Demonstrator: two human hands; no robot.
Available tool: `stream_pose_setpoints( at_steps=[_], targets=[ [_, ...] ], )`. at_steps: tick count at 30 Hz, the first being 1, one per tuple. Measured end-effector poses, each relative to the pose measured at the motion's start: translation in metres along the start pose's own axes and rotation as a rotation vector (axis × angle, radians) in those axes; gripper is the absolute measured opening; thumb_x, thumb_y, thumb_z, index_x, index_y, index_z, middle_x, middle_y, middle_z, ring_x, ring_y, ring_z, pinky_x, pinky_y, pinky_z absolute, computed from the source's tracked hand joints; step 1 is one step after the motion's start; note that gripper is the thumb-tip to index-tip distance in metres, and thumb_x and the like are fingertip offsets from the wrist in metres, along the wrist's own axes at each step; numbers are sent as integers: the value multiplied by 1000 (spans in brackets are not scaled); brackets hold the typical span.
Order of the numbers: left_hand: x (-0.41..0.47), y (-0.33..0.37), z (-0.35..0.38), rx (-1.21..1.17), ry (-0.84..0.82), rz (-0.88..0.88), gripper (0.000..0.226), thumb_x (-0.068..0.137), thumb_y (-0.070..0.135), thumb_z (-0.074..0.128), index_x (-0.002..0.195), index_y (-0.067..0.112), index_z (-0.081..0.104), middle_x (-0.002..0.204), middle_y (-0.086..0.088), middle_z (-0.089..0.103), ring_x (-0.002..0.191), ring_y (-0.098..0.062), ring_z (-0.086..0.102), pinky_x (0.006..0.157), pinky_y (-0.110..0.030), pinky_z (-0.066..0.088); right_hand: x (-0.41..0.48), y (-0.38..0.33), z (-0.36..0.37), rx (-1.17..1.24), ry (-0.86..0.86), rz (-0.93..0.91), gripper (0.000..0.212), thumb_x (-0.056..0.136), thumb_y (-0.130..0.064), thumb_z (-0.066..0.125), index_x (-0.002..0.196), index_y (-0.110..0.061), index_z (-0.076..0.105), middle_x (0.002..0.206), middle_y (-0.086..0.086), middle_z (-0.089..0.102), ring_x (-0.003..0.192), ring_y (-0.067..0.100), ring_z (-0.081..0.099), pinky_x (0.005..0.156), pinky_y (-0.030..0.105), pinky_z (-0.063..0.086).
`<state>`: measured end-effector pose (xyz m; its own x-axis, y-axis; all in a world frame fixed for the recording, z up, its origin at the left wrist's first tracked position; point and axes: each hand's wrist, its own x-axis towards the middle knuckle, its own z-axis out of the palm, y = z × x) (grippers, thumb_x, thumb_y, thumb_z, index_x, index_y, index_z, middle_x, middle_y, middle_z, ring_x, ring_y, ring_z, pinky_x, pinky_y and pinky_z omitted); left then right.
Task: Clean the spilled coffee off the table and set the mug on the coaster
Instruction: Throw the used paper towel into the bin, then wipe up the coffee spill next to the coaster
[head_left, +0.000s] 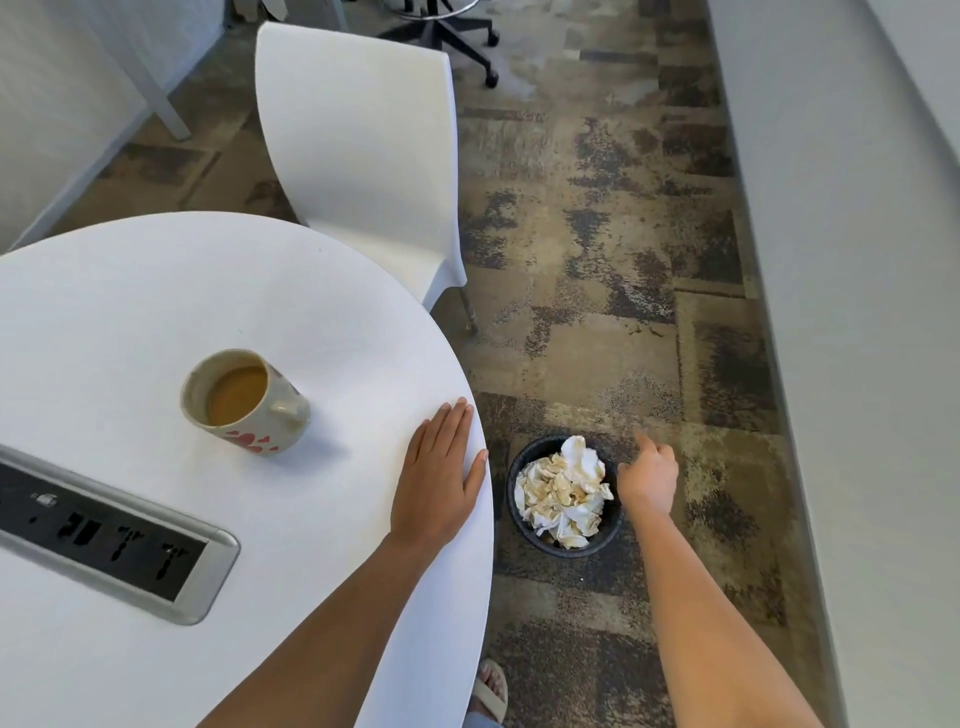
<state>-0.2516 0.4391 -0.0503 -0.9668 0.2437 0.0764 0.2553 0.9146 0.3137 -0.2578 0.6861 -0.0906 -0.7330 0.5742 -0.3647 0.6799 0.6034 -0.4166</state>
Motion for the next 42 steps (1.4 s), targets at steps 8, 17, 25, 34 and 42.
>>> stream_pose_setpoints(
  at_steps=[8, 17, 25, 34, 42],
  targets=[
    [0, 1, -3, -41, 2, 1, 52, 95, 30, 43, 143, 11, 36, 149, -5, 38, 139, -20, 32, 114, -33, 20, -27, 2, 7, 124, 80, -29, 27, 91, -2, 53, 117, -2, 59, 122, 23, 51, 110, 38, 50, 83, 44, 46],
    [-26, -16, -33, -219, 91, -94, 37, 95, 17, 50, 131, 9, 51, 134, -7, 55, 125, -21, 49, 107, -30, 34, -96, -50, -14, 368, 155, -307, 11, 94, -21, 55, 94, -11, 61, 95, 6, 56, 81, 19, 53, 70, 31, 44],
    [-81, -68, -92, -291, 341, -224, 22, 93, 11, 50, 112, 14, 62, 113, -1, 64, 108, -18, 56, 94, -19, 33, -191, -136, -17, 446, 77, -609, 12, 93, -26, 56, 96, -16, 61, 86, -7, 53, 78, 14, 52, 68, 28, 44],
    [-151, -175, -168, -345, 534, -422, 20, 93, 10, 49, 106, 13, 63, 109, -1, 62, 105, -16, 51, 90, -17, 32, -317, -245, 39, 491, -81, -841, 7, 90, -24, 60, 84, -23, 56, 87, -2, 58, 77, 10, 53, 64, 10, 36],
    [-214, -303, -224, -340, 683, -652, 20, 93, 12, 48, 109, 14, 59, 112, -3, 59, 108, -19, 49, 91, -21, 30, -421, -340, 128, 469, -242, -981, 9, 91, -28, 56, 91, -21, 61, 94, -2, 59, 88, 14, 56, 73, 25, 45]
  ],
)
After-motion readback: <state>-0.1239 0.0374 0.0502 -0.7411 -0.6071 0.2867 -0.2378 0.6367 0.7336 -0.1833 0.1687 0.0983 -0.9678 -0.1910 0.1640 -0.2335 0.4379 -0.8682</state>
